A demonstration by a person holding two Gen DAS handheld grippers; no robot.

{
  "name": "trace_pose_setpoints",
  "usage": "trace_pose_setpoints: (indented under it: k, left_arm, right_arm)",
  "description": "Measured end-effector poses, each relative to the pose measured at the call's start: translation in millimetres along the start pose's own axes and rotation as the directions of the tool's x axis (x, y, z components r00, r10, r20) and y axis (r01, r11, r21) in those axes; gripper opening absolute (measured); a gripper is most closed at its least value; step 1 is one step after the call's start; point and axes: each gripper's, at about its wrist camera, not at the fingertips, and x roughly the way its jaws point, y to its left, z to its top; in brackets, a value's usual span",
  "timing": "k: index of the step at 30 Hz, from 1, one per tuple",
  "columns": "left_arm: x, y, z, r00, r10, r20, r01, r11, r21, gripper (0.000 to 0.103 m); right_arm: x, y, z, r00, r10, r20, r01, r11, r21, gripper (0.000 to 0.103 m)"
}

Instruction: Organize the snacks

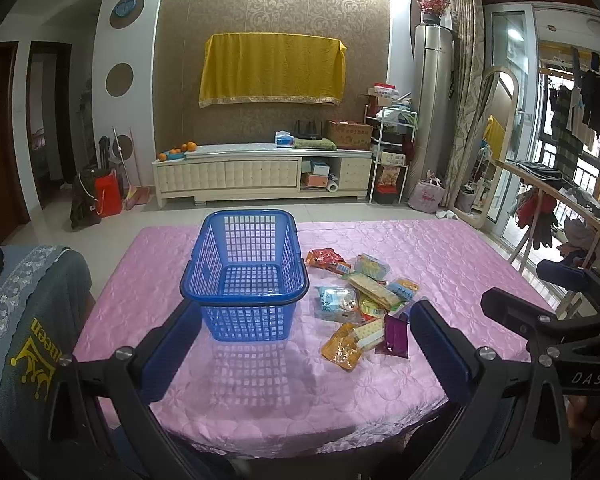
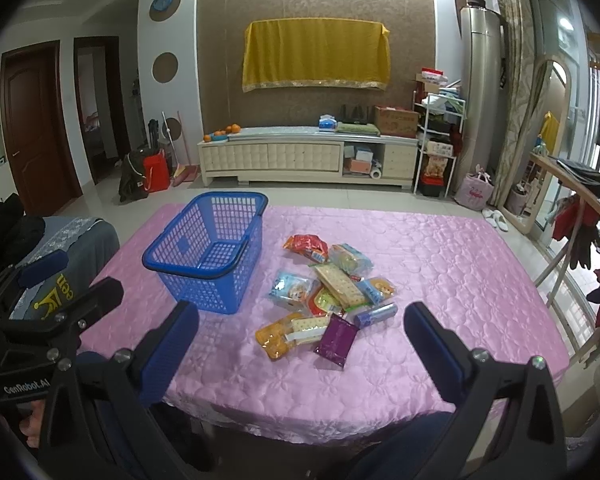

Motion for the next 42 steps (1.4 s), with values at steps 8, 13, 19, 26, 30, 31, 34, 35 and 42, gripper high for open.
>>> trace_pose_setpoints:
  k: [8,13,19,26,30,31,34,35,42]
  left_arm:
    - [-1,0,0,1.000,-0.001,0.000,0.001,1.000,-0.002,0.103]
    - [-2,0,0,1.000,-0.002,0.002,0.002,1.000,0.000,0.103]
    - [-3,0,1,1.000,-0.008,-0.003,0.008,1.000,0.001,0.103]
    - [1,-7,7,1.000,-0.013,-0.014,0.013,1.000,0.025,0.103]
    - [15,-19,17,0.999,-0.022,-0.036,0.024,0.999,0.046,0.103]
    - [19,-22,19,0.999,-0.026,-0.040,0.028,0.998,0.050,0.103]
    - [36,-36,25,0.998,-0.026,-0.062,0.031,0.997,0.074,0.103]
    - [41,-41,26,0.997,-0.027,-0.070,0.033,0.996,0.086,0.103]
    - [93,-74,27,0.985,-0.044,-0.167,0.066,0.990,0.125,0.103]
  right_arm:
    - [0,1,-1,1.000,0.002,-0.003,-0.002,1.000,0.000,0.103]
    - [0,1,0,1.000,0.002,-0.003,-0.002,1.000,0.000,0.103]
    - [-1,1,-1,1.000,0.004,-0.004,-0.004,1.000,-0.001,0.103]
    - [0,-4,1,1.000,0.008,-0.015,-0.008,1.000,0.004,0.103]
    - [7,-16,5,1.000,0.004,-0.023,-0.004,1.000,0.018,0.103]
    - [9,-22,5,1.000,0.006,-0.025,-0.005,1.000,0.026,0.103]
    - [19,-39,7,0.999,-0.002,-0.040,0.004,0.999,0.049,0.103]
    - [22,-45,7,0.999,-0.007,-0.044,0.009,0.998,0.055,0.103]
    - [54,-95,4,0.996,0.021,-0.088,-0.012,0.994,0.108,0.103]
